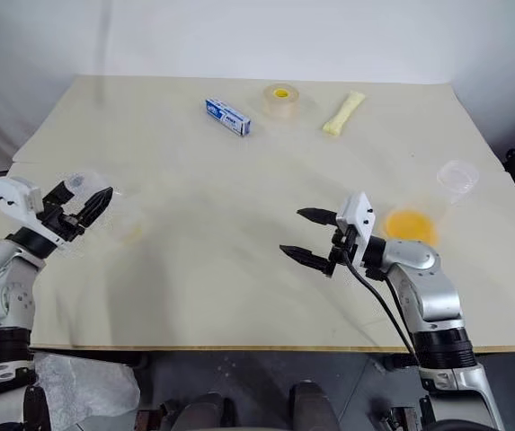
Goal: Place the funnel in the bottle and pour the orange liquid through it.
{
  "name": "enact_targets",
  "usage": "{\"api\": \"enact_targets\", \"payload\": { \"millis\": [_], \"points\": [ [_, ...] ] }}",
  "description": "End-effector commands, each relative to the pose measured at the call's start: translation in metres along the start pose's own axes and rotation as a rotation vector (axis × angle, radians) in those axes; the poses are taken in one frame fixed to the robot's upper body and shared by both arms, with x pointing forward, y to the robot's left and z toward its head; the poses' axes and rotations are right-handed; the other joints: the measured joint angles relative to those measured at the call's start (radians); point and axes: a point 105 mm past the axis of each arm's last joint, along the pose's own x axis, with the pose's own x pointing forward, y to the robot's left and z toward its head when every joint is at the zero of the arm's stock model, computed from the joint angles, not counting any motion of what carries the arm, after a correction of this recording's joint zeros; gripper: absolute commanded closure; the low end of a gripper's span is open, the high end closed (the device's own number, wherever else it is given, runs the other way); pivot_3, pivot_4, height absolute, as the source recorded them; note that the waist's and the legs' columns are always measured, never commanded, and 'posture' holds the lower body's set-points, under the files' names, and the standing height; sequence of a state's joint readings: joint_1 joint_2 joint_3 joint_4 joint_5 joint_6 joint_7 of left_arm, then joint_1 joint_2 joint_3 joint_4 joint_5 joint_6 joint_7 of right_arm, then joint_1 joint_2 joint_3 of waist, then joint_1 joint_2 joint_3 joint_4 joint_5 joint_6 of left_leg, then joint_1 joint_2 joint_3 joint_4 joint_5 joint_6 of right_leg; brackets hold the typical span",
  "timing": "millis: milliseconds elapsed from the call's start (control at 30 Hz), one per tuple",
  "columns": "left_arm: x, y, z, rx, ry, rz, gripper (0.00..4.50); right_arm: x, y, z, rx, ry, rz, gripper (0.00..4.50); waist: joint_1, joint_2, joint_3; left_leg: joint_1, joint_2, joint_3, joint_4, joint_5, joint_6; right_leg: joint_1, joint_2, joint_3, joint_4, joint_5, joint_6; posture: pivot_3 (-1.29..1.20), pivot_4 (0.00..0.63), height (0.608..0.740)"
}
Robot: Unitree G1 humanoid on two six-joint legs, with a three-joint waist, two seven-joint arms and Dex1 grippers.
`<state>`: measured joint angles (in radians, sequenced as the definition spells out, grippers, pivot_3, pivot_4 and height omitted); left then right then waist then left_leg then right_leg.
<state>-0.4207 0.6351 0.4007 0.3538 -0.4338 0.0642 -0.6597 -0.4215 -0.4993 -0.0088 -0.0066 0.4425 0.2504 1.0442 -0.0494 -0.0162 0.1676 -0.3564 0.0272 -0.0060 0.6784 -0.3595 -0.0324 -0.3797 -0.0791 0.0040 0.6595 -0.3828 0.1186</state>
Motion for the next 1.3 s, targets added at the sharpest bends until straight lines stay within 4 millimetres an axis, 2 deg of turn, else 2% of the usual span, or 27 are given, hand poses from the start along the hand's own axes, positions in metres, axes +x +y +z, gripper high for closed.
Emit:
{"api": "enact_targets", "payload": {
  "millis": [33,133,267,400,500,667,733,967,1200,1300],
  "points": [
    [0.005,0.000,0.008,0.025,-0.016,-0.028,2.12,-0.006,-0.005,0.016,-0.031,-0.045,-0.035,0.00,0.000,0.000,0.000,0.000,0.000,0.000,0.000,0.000,0.000,0.000,0.000,0.000,0.000,0.000,0.000,0.00,0.150,0.740],
    [0.015,-0.005,0.013,0.037,-0.011,-0.053,2.12,-0.008,-0.006,0.016,-0.032,-0.048,-0.051,0.00,0.003,0.000,0.000,0.000,0.000,-0.001,0.001,0.000,0.000,0.001,0.000,-0.001,0.000,0.000,0.000,0.00,0.150,0.740],
    [0.036,-0.035,0.024,0.034,-0.022,-0.202,2.12,-0.013,-0.007,0.017,-0.031,-0.049,-0.083,0.00,0.017,0.000,0.000,-0.001,-0.001,-0.003,0.003,0.000,0.000,0.002,0.000,-0.001,0.000,0.000,0.000,0.00,0.150,0.740],
    [0.063,-0.077,0.037,0.026,-0.054,-0.388,2.12,-0.022,-0.005,0.018,-0.032,-0.040,-0.104,0.00,0.029,0.001,0.000,-0.004,-0.003,-0.007,0.005,0.000,0.000,0.002,-0.001,-0.001,0.000,0.000,0.001,0.00,0.150,0.740],
    [0.087,-0.116,0.047,0.033,-0.115,-0.545,2.12,-0.033,-0.007,0.018,-0.036,-0.022,-0.135,0.00,0.039,0.001,0.001,-0.008,-0.004,-0.010,0.007,0.000,0.000,0.001,-0.001,-0.003,-0.001,0.001,0.001,0.00,0.150,0.740],
    [0.111,-0.166,0.049,-0.006,-0.120,-0.725,2.12,-0.050,-0.007,0.017,-0.050,0.005,-0.182,0.00,0.042,0.002,0.001,-0.013,-0.010,-0.010,0.008,0.001,0.002,-0.003,0.001,-0.009,0.000,0.001,0.003,0.00,0.150,0.740],
    [0.116,-0.182,0.041,-0.040,-0.072,-0.778,2.12,-0.055,-0.008,0.017,-0.065,0.010,-0.218,0.00,0.040,0.002,0.001,-0.013,-0.012,-0.009,0.007,0.001,0.003,-0.003,0.001,-0.009,0.000,0.001,0.003,0.00,0.150,0.740],
    [0.121,-0.209,0.026,-0.034,-0.044,-0.849,2.12,-0.068,0.005,0.014,-0.049,0.009,-0.292,0.00,0.042,0.003,0.002,-0.014,-0.013,-0.010,0.007,0.002,0.004,-0.005,0.000,-0.010,0.000,0.001,0.003,0.00,0.150,0.740],
    [0.117,-0.231,0.013,0.006,-0.007,-0.934,2.12,-0.068,0.011,0.012,-0.034,0.007,-0.315,0.00,0.049,0.003,0.002,-0.014,-0.012,-0.010,0.008,0.003,0.006,-0.003,-0.001,-0.009,0.001,0.002,0.004,0.00,0.150,0.740],
    [0.121,-0.233,0.012,0.010,0.002,-0.923,1.10,-0.065,0.008,0.012,-0.033,0.002,-0.320,0.00,0.053,0.003,0.002,-0.014,-0.013,-0.011,0.008,0.003,0.006,-0.003,-0.001,-0.009,0.000,0.003,0.005,0.00,0.150,0.740]
  ]
}}
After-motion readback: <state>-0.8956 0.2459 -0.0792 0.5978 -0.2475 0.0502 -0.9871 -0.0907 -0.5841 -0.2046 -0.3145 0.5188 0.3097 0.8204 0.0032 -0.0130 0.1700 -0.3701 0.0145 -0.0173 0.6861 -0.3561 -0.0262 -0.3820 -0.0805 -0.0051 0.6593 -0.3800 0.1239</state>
